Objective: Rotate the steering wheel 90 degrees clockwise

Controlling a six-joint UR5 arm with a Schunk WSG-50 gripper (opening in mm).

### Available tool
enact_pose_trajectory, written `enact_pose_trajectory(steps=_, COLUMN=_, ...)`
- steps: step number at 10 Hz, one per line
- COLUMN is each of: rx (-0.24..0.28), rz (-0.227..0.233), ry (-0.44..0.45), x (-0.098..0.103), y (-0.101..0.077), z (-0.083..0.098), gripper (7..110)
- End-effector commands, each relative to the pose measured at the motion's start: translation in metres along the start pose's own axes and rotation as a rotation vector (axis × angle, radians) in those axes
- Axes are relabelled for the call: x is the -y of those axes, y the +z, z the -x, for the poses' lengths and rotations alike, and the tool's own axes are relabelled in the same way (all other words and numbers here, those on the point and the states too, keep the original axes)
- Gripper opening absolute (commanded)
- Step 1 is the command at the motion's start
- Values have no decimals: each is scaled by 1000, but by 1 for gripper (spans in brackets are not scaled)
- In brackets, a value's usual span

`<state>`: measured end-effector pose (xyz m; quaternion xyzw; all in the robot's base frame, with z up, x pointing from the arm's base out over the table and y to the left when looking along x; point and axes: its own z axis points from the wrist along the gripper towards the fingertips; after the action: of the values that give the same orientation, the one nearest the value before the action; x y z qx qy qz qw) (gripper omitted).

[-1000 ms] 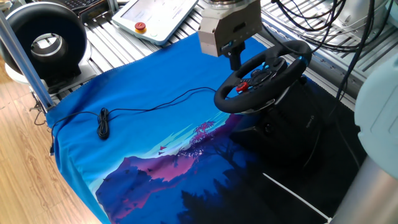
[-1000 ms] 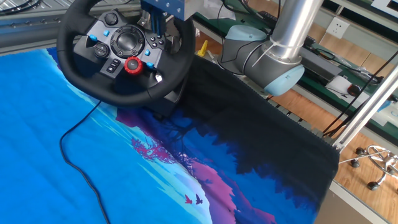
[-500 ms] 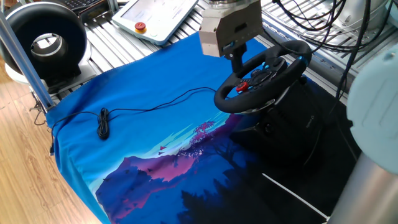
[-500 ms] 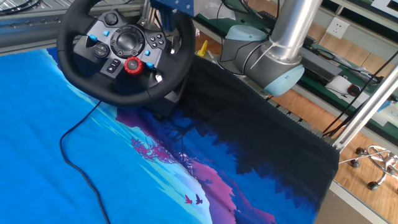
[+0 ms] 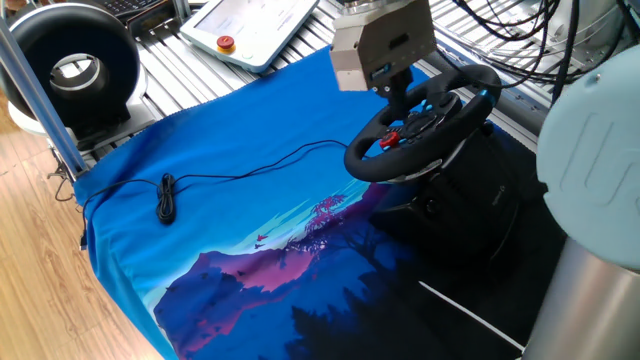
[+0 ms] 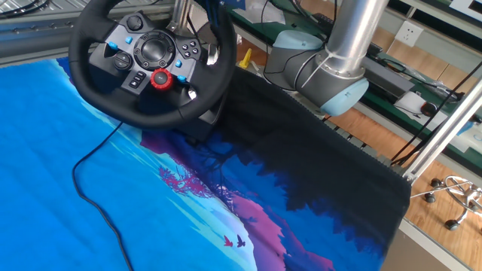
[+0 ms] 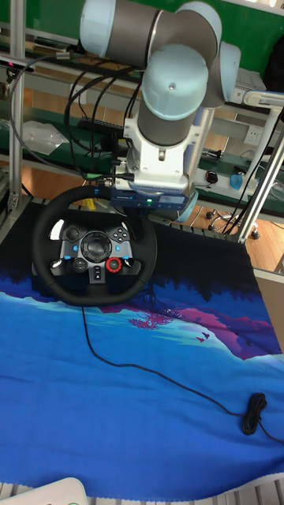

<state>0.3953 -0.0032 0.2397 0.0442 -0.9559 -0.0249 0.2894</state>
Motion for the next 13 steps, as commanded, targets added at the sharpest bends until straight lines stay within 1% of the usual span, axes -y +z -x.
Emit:
enact_pose_trajectory(steps=1, rx=-15, rz=-8, ry=-30, x=2, y=8, z=10, gripper=7)
enact_pose_trajectory(steps=2, rx=-19, rz=-6, ry=-41, x=-2, y=23, z=26, gripper=7)
enact_pose_trajectory(steps=3, rx=-21, rz=-35, ry=-28, x=-3, y=37, z=42, gripper=7)
enact_pose_trajectory(steps=4, rx=-28, rz=-42, ry=-21, x=-9, y=47, z=50, gripper=7)
enact_pose_trajectory(steps=5, rx=-44, rz=-56, ry=-23, x=-10, y=51, z=48, gripper=7)
enact_pose_trajectory(steps=6, rx=-58, rz=-64, ry=-35, x=-8, y=50, z=43, gripper=7)
enact_pose_trajectory(steps=8, rx=-58, rz=-67, ry=-46, x=-3, y=53, z=42, gripper=7)
enact_pose_trajectory(steps=9, rx=-59, rz=-53, ry=-61, x=-4, y=54, z=40, gripper=7)
enact_pose_trajectory(steps=10, rx=-89, rz=-46, ry=-91, x=-3, y=55, z=31, gripper=7)
enact_pose_trajectory(steps=13, rx=-114, rz=-35, ry=-112, x=-3, y=57, z=23, gripper=7)
